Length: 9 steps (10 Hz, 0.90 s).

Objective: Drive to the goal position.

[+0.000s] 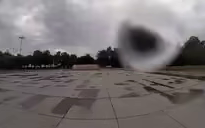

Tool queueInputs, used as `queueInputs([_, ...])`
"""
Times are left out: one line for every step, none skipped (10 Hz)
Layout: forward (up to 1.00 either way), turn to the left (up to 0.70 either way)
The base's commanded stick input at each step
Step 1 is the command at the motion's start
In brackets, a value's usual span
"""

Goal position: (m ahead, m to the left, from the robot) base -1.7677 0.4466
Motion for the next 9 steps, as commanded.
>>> queueInputs([0.70, 0.02])
queueInputs([0.70, 0.00])
queueInputs([0.70, 0.00])
queueInputs([0.70, 0.00])
queueInputs([0.70, 0.00])
queueInputs([0.70, 0.00])
queueInputs([0.70, 0.00])
queueInputs([0.70, 0.00])
queueInputs([0.70, 0.00])
